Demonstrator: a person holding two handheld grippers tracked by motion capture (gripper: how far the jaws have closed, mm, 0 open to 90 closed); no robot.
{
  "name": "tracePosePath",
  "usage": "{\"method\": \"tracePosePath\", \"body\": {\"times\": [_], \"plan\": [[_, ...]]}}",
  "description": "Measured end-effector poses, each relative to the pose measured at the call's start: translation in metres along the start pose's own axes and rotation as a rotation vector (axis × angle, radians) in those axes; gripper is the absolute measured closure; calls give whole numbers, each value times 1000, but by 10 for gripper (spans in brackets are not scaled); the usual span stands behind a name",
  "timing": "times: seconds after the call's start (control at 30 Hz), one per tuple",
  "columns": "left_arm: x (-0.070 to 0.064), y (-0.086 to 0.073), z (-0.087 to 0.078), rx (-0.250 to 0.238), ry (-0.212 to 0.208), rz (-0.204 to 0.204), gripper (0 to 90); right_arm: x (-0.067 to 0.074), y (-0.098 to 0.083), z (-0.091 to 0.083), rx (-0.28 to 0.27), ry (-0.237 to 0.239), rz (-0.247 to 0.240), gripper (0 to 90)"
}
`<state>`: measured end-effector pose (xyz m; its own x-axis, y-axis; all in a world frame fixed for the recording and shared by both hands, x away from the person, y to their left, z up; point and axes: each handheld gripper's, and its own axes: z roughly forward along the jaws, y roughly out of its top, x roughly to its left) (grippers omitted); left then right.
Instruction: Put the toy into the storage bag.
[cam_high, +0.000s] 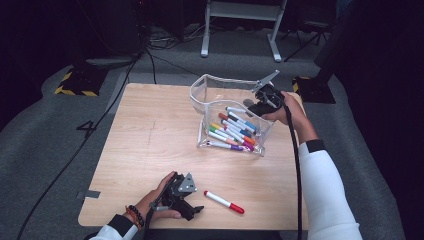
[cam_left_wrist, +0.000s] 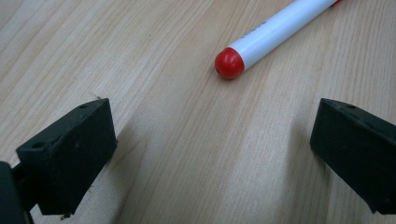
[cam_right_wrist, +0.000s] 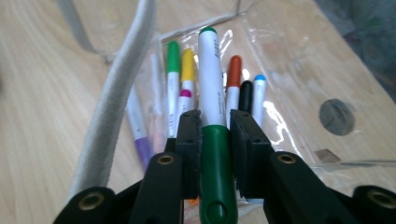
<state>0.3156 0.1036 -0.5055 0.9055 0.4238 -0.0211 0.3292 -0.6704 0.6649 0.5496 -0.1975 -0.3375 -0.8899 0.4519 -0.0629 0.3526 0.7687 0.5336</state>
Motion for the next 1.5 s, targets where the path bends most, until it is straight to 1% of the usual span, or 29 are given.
{"method": "tracePosePath", "body": {"times": [0.03, 0.1, 0.13, 0.23, 0.37, 0.43, 0.47, 0.53, 0.6, 0.7, 0.77, 0.83, 0.9, 0.97, 1.03, 1.1, 1.17, 1.23, 1.27, 1.33, 1.5], "plan": [[0, 0, 0, 1, 1, 0, 5, 1, 0, 0, 4, 13, -8, 746], [0, 0, 0, 1, 1, -1, 5, 3, 0, 0, 11, 63, -14, 746], [0, 0, 0, 1, 1, -1, 5, 4, 0, 0, 19, 72, -26, 745], [0, 0, 0, 0, 0, 0, 5, 6, 0, 1, 42, 90, -33, 745], [0, 0, 0, 0, 0, -1, 5, 6, 0, 2, 49, 87, -39, 712], [0, 0, 0, 0, 0, -1, 5, 7, 1, 1, 48, 57, -43, 647], [0, 0, 0, 1, 1, 0, 5, 7, 1, 0, 42, 33, -41, 644], [0, 0, 0, 0, 0, -1, 5, 6, 0, -3, 21, 18, -39, 631], [0, 0, 0, 0, 0, -1, 5, 5, -2, -8, -11, -17, -20, 607], [0, 0, 0, 0, 0, -1, 5, 2, -4, -18, -57, -65, -3, 538], [0, 0, 0, 0, 0, -1, 5, 0, -6, -25, -78, -102, 22, 525], [0, 0, 0, 0, 0, 0, 5, 0, -9, -33, -116, -126, 37, 500], [0, 0, 0, 0, 0, 0, 5, 0, -11, -42, -160, -136, 56, 478], [0, 0, 0, 1, 1, 0, 5, 3, -14, -50, -197, -136, 52, 460], [0, 0, 0, 1, 0, 1, 5, 6, -17, -58, -229, -147, 57, 445], [0, 0, 0, 2, 0, 1, 5, 9, -19, -65, -261, -143, 60, 424], [0, 0, 0, 1, 0, 1, 5, 14, -22, -72, -278, -161, 56, 399], [0, 0, 0, 2, 0, 1, 5, 15, -24, -75, -288, -159, 62, 385], [0, 0, 0, 1, 0, 1, 5, 20, -27, -81, -309, -164, 62, 372], [0, 0, 0, 1, 0, 1, 5, 24, -31, -86, -318, -177, 61, 349], [0, 0, 0, 2, 0, 1, 5, 32, -41, -94, -349, -195, 59, 338]]}}
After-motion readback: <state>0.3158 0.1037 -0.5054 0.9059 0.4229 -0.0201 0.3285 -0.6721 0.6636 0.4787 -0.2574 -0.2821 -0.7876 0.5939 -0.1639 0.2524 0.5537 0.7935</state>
